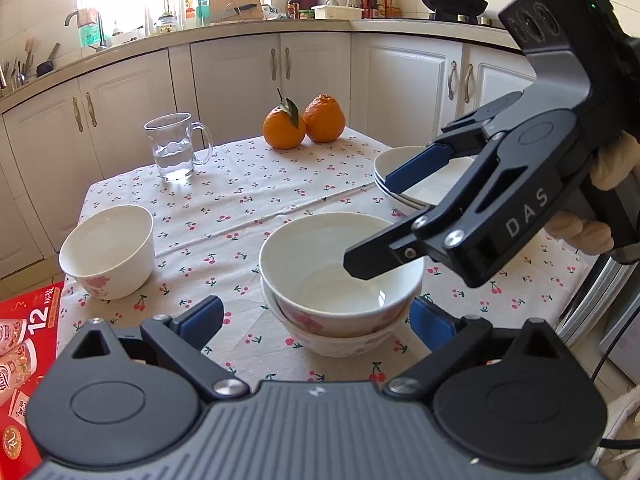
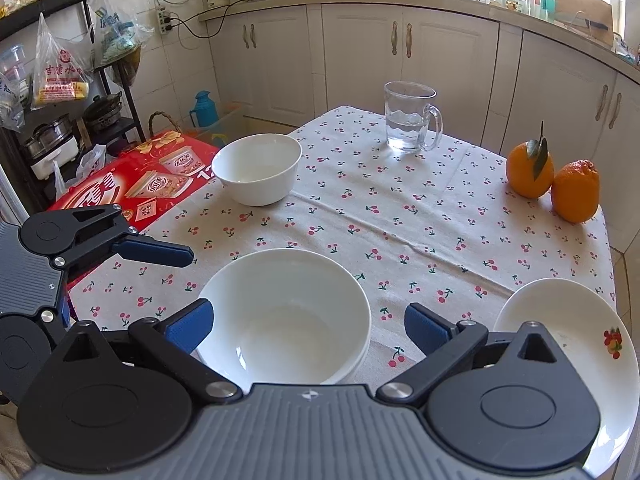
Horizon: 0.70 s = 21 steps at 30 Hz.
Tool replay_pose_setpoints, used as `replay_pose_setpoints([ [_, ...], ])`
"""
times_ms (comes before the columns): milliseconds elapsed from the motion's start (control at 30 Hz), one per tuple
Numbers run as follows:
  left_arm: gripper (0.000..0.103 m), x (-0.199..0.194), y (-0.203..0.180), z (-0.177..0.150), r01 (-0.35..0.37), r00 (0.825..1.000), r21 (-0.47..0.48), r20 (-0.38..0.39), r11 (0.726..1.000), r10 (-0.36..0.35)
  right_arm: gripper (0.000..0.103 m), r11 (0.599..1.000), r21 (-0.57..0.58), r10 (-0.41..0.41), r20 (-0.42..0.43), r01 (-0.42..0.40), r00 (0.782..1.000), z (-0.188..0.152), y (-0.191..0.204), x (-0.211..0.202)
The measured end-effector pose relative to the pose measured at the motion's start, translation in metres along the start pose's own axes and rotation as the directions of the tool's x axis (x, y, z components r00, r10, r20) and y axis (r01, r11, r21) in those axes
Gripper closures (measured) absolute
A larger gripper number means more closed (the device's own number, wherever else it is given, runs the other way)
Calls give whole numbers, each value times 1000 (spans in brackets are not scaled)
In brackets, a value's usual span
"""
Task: Organize plates and bowls
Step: 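Move the right tool to the last white pink-flowered bowl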
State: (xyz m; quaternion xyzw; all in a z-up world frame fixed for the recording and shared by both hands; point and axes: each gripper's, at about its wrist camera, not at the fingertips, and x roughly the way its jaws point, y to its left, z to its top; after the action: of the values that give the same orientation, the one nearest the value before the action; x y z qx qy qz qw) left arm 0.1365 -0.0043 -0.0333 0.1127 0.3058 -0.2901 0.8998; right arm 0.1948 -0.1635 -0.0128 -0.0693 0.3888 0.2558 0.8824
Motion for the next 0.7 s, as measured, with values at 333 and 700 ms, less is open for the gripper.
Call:
replay_pose_setpoints([
  [333,4,-18,48,-8,-145,988,-62,39,988,147,0,999,-43,-9,18,9,1000,19,15,3],
  [700,4,-4,112,-12,-285,957,-108,29,952,290,0,992,-124,36,-9,-37,999,66,43,45],
])
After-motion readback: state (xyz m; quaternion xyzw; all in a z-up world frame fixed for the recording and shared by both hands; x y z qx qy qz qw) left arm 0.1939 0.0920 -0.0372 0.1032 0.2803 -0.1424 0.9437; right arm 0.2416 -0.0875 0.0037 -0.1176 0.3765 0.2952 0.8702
